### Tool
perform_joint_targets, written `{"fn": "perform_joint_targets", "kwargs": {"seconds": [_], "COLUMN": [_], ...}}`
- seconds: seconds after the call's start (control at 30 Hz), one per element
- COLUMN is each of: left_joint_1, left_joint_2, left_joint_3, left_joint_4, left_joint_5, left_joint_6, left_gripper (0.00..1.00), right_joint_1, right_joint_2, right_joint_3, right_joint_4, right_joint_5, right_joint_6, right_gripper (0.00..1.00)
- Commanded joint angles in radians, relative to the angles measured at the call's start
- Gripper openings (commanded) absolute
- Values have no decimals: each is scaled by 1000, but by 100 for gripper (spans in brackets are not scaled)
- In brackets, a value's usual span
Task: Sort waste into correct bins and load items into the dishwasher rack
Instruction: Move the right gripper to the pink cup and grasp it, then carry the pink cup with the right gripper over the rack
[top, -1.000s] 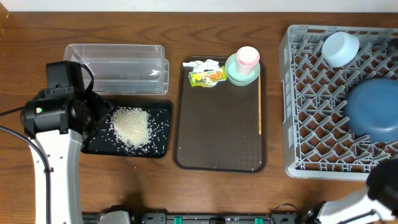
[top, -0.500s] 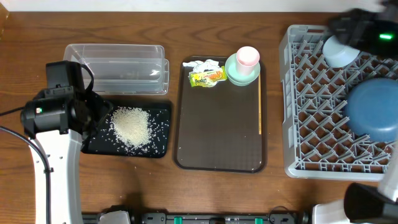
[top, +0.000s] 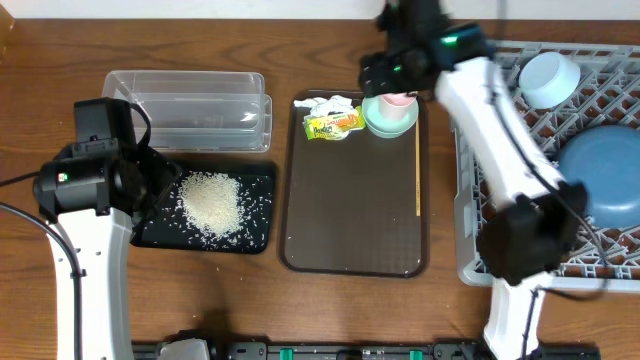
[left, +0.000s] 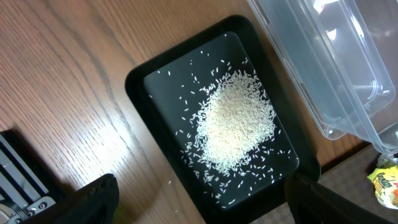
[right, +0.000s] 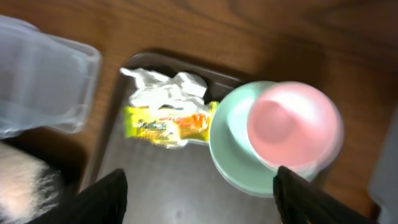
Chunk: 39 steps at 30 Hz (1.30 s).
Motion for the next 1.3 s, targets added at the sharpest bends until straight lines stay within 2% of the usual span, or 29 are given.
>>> {"fn": "perform_joint_targets", "kwargs": {"seconds": [0.0, 0.2, 0.4, 0.57, 0.63, 0.8, 0.93, 1.27], "left_joint_1": [5, 5, 5, 5, 5, 5, 5, 5], "left_joint_2": [2, 2, 2, 2, 2, 2, 2, 2], "left_joint_3": [15, 15, 15, 15, 15, 15, 15, 15], "left_joint_4": [-5, -5, -5, -5, -5, -5, -5, -5], "left_joint_5": [-9, -9, -9, -9, -9, -9, -9, -9], "left_joint_6": [-9, -9, -8, -9, -8, -8, -8, -8], "left_gripper": [88, 88, 88, 88, 88, 88, 88, 88], "right_joint_1": [23, 31, 22, 26, 26, 28, 28, -11], "right_joint_2": [61, 138, 164, 183, 195, 189, 158, -78], "right_joint_3": [1, 1, 1, 1, 1, 2, 22, 109], "right_joint_4": [27, 43, 44, 45, 42, 35, 19, -87], "right_joint_5": [120, 234, 249, 249, 250, 249, 249, 238], "right_joint_6": [-21, -18, -22, -22, -22, -21, -21, -10], "right_gripper": [68, 63, 46, 44, 40, 21, 1, 1]}}
